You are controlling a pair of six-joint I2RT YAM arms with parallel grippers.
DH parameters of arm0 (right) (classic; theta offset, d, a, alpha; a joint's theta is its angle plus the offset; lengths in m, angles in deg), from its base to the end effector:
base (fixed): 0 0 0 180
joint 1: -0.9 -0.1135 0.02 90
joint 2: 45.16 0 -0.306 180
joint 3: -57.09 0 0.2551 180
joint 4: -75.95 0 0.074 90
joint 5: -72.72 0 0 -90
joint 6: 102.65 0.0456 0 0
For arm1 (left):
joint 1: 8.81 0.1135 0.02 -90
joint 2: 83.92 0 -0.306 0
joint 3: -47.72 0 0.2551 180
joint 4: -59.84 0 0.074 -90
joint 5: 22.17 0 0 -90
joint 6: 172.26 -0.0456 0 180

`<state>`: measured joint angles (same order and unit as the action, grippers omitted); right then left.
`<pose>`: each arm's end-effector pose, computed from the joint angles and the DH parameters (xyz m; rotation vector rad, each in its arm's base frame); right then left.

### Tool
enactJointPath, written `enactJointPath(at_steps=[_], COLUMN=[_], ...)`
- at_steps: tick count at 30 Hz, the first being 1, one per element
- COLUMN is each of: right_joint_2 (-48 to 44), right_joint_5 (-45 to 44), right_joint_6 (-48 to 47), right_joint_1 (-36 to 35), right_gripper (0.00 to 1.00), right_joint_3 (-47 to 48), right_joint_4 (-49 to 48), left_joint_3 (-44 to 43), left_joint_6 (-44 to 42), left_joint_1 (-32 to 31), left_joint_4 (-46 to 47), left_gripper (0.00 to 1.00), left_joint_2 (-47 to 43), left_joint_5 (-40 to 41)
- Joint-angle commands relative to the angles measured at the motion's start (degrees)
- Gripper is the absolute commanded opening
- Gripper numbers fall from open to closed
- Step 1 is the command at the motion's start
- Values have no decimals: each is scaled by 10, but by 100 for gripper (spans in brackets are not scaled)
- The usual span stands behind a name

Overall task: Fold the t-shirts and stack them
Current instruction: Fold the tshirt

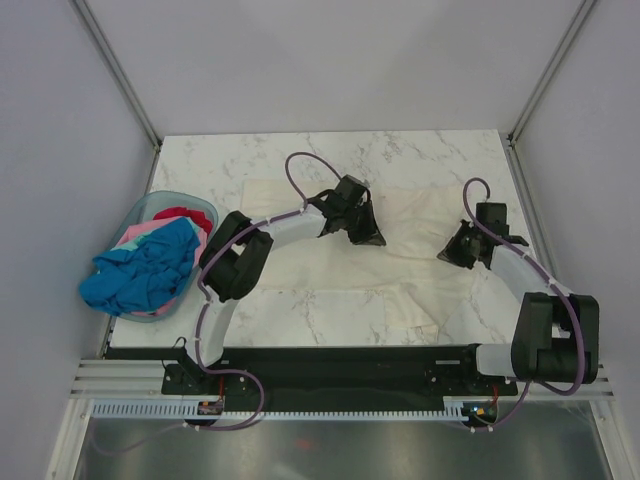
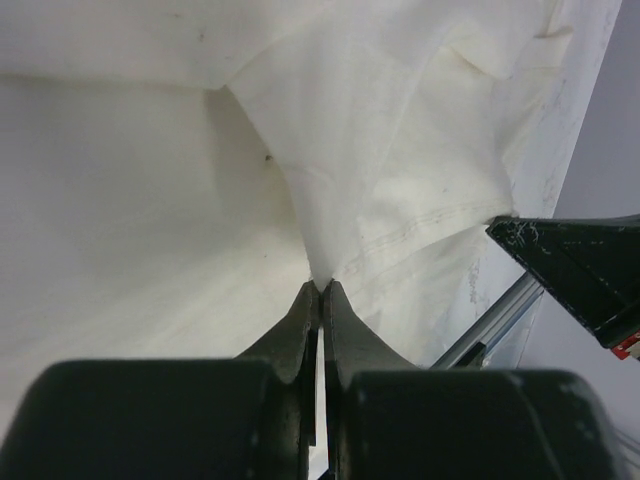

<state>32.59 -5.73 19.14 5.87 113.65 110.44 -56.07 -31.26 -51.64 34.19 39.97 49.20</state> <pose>0.2597 -0.0134 0.2223 0.7344 2.4649 0.4370 0.3656 -0.3587 0.1959 -0.0124 2.6404 -1.0775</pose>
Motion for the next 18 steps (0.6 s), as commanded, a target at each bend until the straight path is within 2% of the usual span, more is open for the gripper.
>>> enactJointPath(at_steps=[1,18], right_joint_2=[-28,-78], right_joint_5=[-25,-58], right_joint_6=[40,78], right_joint_1=[-15,-32], right_gripper=[0,0], right_joint_3=[-37,-90], right_joint_4=[-6,-35], left_joint_3=[-31,-86], left_joint_6=[-31,-74], left_joint_1=[5,10], left_joint_4=[-28,-138], left_gripper=[2,4], left_joint_2=[-6,33], left_joint_5=[-22,37])
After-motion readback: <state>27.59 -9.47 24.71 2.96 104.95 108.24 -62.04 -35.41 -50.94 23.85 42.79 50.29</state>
